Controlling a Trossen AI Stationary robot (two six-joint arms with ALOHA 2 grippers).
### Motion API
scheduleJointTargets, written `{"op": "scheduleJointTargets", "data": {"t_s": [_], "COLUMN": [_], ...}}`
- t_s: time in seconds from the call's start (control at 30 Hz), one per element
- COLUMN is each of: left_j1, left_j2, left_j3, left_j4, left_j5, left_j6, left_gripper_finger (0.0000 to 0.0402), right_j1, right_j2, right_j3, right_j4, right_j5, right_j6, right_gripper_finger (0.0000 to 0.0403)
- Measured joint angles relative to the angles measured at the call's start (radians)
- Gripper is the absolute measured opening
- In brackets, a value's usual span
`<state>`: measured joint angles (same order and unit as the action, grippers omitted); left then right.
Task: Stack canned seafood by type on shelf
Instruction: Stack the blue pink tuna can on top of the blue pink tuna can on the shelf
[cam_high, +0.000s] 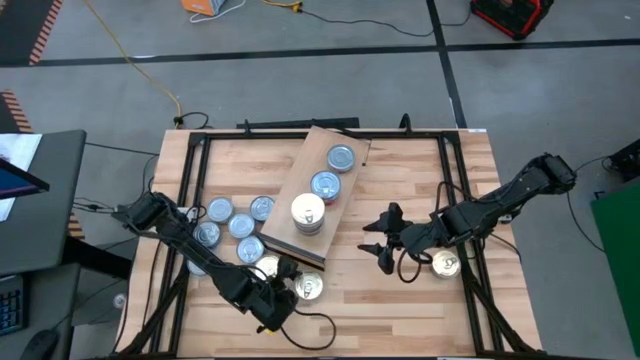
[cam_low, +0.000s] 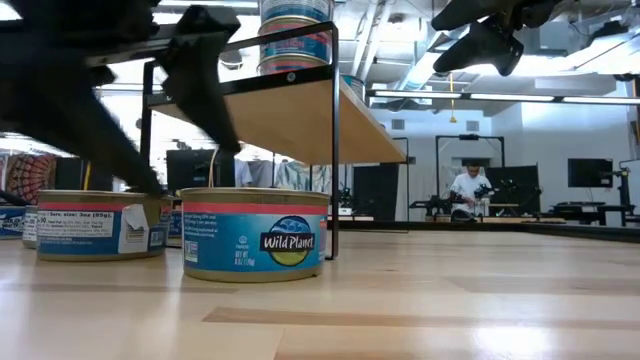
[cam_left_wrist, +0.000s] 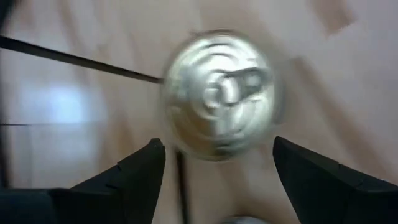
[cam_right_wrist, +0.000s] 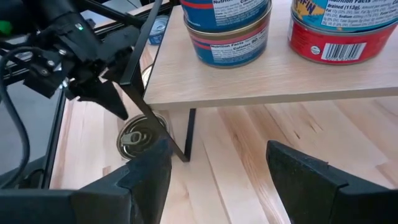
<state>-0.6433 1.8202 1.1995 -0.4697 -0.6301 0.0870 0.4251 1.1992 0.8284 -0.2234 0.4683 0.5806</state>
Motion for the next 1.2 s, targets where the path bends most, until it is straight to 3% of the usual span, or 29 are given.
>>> {"op": "scheduleJointTargets", "data": {"t_s": [0.33,0.7,0.8,0.93,1.2], "left_j1": [0.061,0.093,0.094,0.086,0.065], "left_j2": [0.000,-0.001,-0.001,-0.006,-0.102], "left_j3": [-0.039,-0.131,-0.137,-0.099,-0.041], "left_j4": [0.048,0.439,0.492,0.472,0.375], "left_j5": [0.028,0.046,0.046,0.058,0.306], "left_j6": [0.108,0.283,0.225,0.038,-0.184], "left_gripper_finger": [0.0290,0.0290,0.0290,0.0290,0.0290], "right_j1": [0.000,0.000,0.002,0.025,0.042], "right_j2": [0.000,0.000,0.000,0.017,0.209], "right_j3": [0.000,0.000,0.000,0.000,0.000], "right_j4": [0.001,0.002,0.002,0.004,0.016], "right_j5": [0.000,0.001,-0.016,-0.082,-0.159], "right_j6": [-0.005,-0.005,-0.005,0.017,0.182], "right_gripper_finger": [0.0285,0.0285,0.0285,0.0285,0.0285]}}
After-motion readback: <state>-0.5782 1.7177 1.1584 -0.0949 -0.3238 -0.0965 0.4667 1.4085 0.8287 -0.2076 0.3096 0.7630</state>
